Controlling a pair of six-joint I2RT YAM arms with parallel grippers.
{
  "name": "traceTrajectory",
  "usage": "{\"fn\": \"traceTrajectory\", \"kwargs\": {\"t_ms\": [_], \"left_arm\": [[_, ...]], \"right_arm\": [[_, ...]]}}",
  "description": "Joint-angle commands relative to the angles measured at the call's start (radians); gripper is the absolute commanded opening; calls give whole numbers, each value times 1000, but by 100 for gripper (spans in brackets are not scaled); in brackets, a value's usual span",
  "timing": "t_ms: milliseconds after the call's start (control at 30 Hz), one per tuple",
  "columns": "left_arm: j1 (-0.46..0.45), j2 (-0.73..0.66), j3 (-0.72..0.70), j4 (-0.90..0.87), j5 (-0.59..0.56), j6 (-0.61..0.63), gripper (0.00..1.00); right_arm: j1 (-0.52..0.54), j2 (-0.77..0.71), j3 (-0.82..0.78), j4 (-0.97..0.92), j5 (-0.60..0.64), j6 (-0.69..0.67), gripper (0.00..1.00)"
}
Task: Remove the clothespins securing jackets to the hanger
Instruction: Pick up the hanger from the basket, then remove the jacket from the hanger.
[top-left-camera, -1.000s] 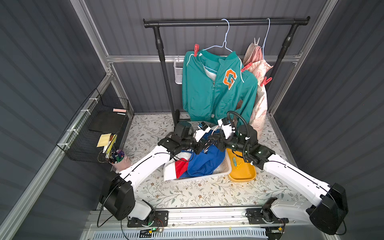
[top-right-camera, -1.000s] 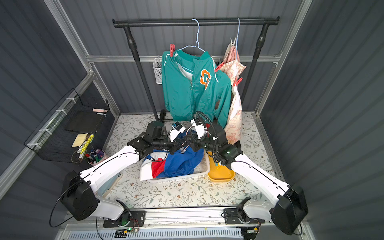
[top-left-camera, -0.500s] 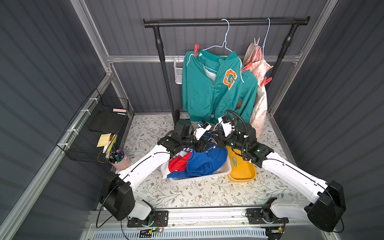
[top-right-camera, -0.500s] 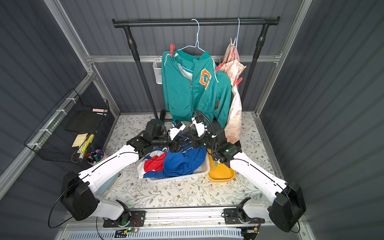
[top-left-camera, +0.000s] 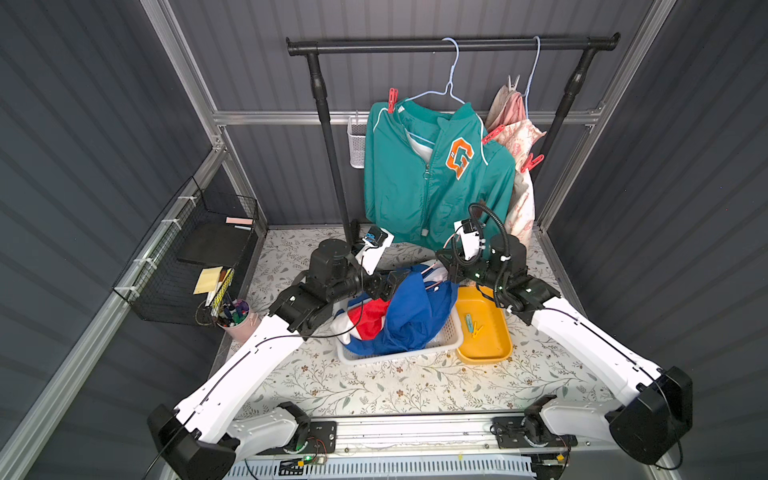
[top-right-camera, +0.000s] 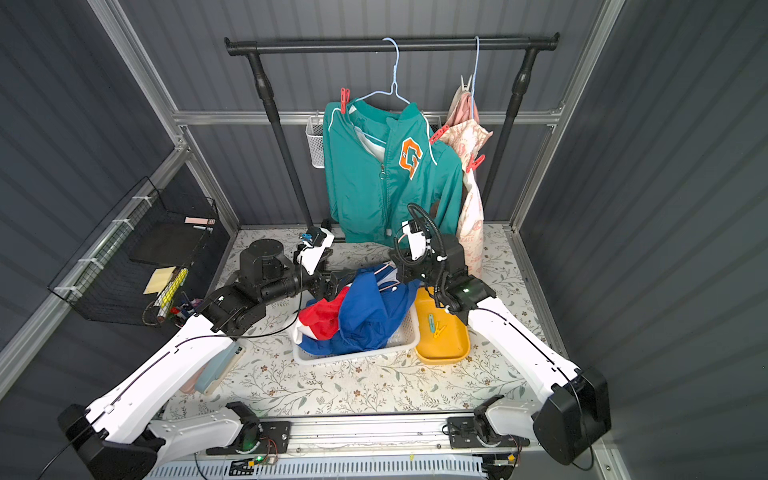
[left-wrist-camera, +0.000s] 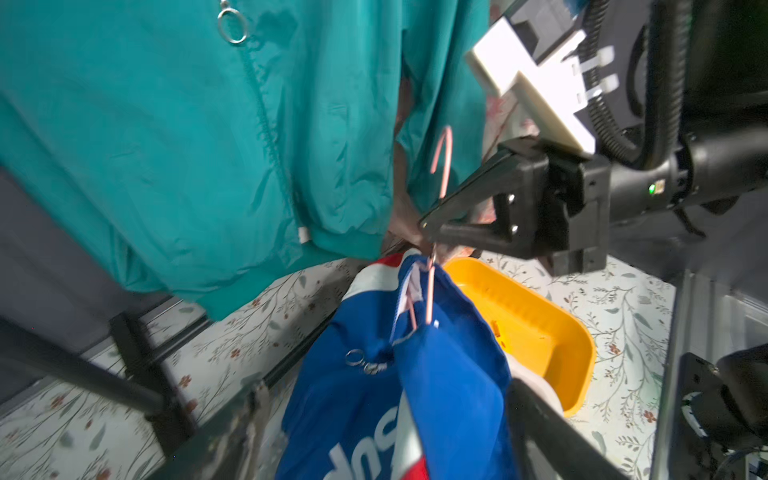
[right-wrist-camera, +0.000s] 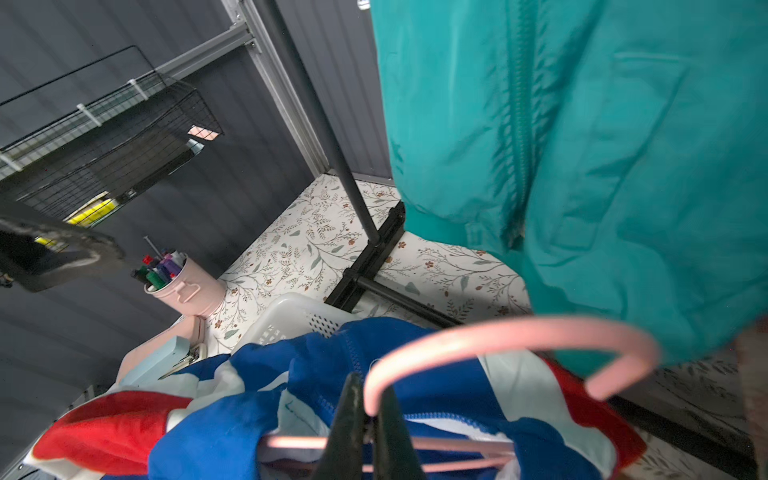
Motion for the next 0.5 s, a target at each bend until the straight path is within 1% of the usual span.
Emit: {"fn": "traceTrajectory", "kwargs": {"t_ms": [0,100,233,333,400,467], "left_arm": [[3,-50,-18,-118,-132,-54,91],[3,-76,-24,-166,-147,-84,88],[3,-87,-33,-214,-129,-108,82],[3,-80,-56,-232,-114,-104,79],[4,-70,-68,-229,-141,-107,78],[4,-59,-72,-215,-153,-109,74]], "right_arm": [[-38,15,70,12,-71,-1,0],[-61,44,116,-5,-93,-11,0],[-81,87,166,-15,-122,-20,0],[-95,105,187,-11,-141,-15,0],[-99,112,191,-4,-152,-13,0],[-102,114,191,-4,-152,-14,0]]}}
